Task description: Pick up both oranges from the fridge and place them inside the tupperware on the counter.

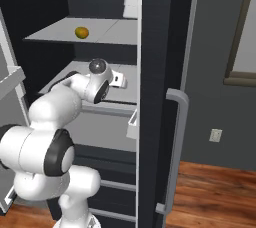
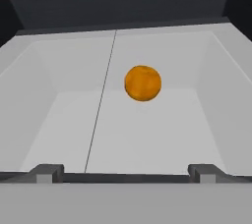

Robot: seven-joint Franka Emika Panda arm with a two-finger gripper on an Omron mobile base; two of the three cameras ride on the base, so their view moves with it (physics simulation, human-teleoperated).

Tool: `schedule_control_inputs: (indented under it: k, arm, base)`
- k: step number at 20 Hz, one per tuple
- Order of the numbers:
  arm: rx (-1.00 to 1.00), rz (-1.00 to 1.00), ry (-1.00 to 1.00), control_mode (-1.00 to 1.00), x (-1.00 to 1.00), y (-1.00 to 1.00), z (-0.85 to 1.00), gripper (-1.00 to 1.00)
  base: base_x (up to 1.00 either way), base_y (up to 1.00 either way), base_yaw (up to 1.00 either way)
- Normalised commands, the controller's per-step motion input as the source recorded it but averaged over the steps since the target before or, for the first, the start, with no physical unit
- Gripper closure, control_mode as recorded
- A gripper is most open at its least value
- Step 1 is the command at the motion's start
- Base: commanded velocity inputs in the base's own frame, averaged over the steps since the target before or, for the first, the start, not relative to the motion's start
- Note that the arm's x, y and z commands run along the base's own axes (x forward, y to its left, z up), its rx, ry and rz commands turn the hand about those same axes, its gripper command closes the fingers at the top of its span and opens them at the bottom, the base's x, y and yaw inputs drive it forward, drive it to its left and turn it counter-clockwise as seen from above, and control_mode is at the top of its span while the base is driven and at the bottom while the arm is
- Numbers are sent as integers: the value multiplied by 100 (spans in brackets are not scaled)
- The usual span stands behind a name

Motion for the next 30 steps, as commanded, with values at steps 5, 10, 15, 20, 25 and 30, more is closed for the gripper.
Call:
schedule_control_inputs:
  k: [5,10,15,20,25,30]
  arm:
    - [0,0,0,-100,14,1,-14,-100]
    - [0,0,0,-100,17,0,-11,-100]
    - [0,0,0,-100,25,0,-7,-100]
    - [0,0,0,-100,29,-5,-8,-100]
    - [0,0,0,-100,27,-15,-14,-100]
    - [0,0,0,-100,30,-13,-15,-100]
  base:
    - [0,0,0]
    - [0,0,0]
    - [0,0,0]
    - [0,0,0]
    - [0,0,0]
    - [0,0,0]
